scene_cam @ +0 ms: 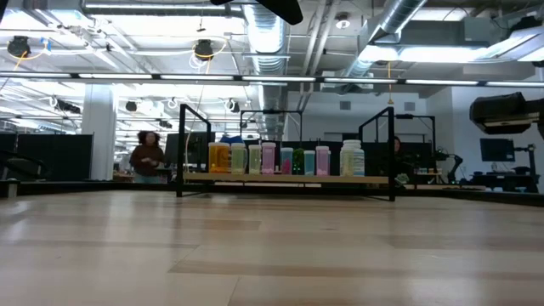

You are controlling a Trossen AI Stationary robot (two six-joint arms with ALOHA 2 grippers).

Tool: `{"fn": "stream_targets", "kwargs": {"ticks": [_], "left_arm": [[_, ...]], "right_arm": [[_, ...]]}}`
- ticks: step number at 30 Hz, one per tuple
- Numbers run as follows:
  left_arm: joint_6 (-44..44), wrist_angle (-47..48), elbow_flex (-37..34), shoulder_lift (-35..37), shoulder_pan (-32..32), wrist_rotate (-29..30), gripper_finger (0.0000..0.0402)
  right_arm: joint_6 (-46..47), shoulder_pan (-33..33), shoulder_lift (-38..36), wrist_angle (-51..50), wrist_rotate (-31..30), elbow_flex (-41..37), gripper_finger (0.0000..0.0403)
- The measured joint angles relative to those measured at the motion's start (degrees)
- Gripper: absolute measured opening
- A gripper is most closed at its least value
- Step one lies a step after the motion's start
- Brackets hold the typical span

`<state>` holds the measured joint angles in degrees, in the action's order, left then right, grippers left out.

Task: Pick and place medicine bottles onto shelf by color
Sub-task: Put the yellow pill bottle on the shelf

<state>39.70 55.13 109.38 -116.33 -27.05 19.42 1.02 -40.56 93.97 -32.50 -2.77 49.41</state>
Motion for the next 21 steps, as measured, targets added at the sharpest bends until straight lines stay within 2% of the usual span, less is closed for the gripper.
{"fn": "stream_targets", "kwargs": {"ticks": [4, 10, 15, 21], "left_arm": [[0.0, 0.0, 0.0, 0.0, 0.0, 0.0, 0.0192], [1.7, 2.7, 0.0, 0.0, 0.4, 0.9, 0.0192], [1.5, 5.4, 0.0, 0.3, 2.1, 1.9, 0.0192], [-1.7, 7.5, 0.0, 0.3, 4.6, 6.1, 0.0192]], "right_arm": [[1.0, 0.2, 0.0, 0.4, 0.1, 0.0, 0.0121], [7.5, 1.8, -1.7, -0.5, 1.6, 0.0, 0.0119], [8.5, 4.6, -8.6, -1.3, 1.6, 0.0, 0.0119], [12.5, 13.0, -19.5, -3.8, 0.5, 0.0, 0.0119]]}}
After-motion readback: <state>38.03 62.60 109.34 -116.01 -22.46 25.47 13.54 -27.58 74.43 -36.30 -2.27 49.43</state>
